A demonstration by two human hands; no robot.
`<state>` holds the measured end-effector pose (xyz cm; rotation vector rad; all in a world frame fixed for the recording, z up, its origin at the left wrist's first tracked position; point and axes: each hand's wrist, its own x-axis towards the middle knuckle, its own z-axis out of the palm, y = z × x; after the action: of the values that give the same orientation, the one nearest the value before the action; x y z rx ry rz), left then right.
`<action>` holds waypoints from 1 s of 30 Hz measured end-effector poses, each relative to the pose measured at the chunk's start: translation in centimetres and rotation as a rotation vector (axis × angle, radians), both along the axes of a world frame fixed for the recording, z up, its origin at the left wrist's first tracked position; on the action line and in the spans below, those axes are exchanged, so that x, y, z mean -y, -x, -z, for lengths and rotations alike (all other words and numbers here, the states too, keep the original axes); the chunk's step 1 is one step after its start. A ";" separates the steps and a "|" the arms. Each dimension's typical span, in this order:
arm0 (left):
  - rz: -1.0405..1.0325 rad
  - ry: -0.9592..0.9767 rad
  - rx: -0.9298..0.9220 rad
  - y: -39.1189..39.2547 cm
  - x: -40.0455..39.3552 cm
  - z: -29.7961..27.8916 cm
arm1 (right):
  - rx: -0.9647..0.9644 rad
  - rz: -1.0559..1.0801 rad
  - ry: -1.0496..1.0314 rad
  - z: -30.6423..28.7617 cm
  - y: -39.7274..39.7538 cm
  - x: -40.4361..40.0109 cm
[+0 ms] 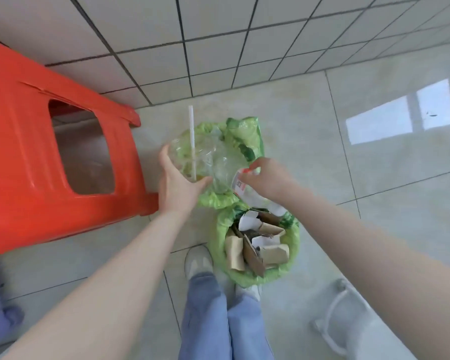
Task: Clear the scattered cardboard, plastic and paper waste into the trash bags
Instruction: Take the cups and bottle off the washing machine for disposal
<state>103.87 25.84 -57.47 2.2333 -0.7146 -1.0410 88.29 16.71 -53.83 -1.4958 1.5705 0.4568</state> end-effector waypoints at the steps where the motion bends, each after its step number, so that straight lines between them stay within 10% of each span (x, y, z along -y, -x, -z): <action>1: 0.011 0.006 0.003 -0.1 0.3 1.1 | -0.019 -0.014 0.011 1.0 -0.4 0.2; 14: 0.663 -0.164 0.432 -0.8 -2.0 7.0 | 0.064 -0.249 0.012 6.4 -1.7 0.3; 23: 0.931 -0.348 0.429 -1.3 -2.1 7.3 | 0.012 -0.795 0.081 6.8 1.1 -2.9; 30: 1.010 -0.451 0.422 -1.5 -2.2 7.4 | -0.066 -0.592 0.173 8.1 1.6 -2.1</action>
<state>105.42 28.04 -64.89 2.5045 -2.1119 -1.2422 86.71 18.82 -61.95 -2.1031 1.2161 0.7200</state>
